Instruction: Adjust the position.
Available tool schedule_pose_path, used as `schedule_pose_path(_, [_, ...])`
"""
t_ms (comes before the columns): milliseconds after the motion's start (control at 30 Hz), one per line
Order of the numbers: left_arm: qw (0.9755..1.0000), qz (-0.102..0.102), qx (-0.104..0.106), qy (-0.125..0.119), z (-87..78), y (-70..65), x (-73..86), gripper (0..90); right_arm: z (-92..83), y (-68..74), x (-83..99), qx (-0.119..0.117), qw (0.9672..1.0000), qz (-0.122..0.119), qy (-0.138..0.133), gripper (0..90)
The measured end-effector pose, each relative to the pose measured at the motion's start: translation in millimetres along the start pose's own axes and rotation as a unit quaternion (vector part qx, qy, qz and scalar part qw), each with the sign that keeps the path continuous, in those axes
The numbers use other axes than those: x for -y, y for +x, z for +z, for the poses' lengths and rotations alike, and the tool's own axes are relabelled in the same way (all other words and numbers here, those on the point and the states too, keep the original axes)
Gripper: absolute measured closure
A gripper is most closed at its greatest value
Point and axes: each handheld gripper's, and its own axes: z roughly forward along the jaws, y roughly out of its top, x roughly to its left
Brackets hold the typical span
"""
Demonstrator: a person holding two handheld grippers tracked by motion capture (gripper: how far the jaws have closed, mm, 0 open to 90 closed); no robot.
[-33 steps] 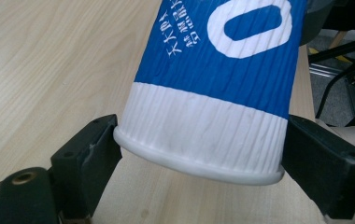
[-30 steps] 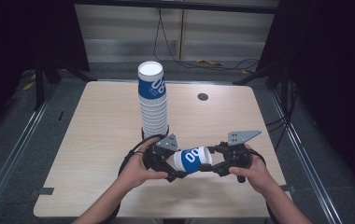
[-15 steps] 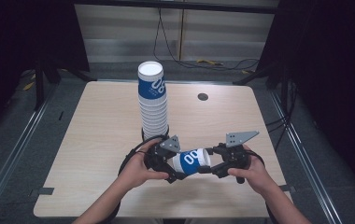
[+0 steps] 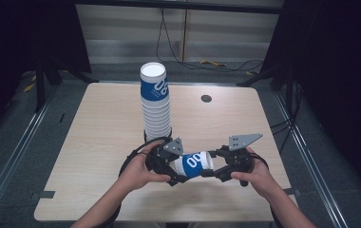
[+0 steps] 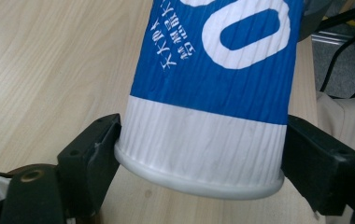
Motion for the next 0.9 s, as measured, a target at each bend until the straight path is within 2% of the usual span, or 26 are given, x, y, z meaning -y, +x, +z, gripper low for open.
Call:
schedule_pose_path(400, [0.9998,0.003,0.010,0.014,-1.7,0.5,-2.0,18.7,1.1,-0.6,0.1,0.004,1.0000,-0.004,0.001,25.5])
schedule_pose_path(567, [0.9999,-0.004,0.012,0.011,-1.0,0.3,-1.2,19.4,1.2,-0.7,0.4,0.007,1.0000,-0.005,0.002,24.7])
schedule_pose_path(667, [0.9998,0.002,0.014,0.013,-1.6,0.4,-1.4,19.6,1.0,-0.7,1.3,0.007,1.0000,-0.005,0.004,24.1])
schedule_pose_path(900, [0.9997,0.000,0.018,0.014,-1.5,1.2,-0.6,20.4,1.6,-0.6,2.8,0.006,1.0000,-0.005,0.004,22.9])
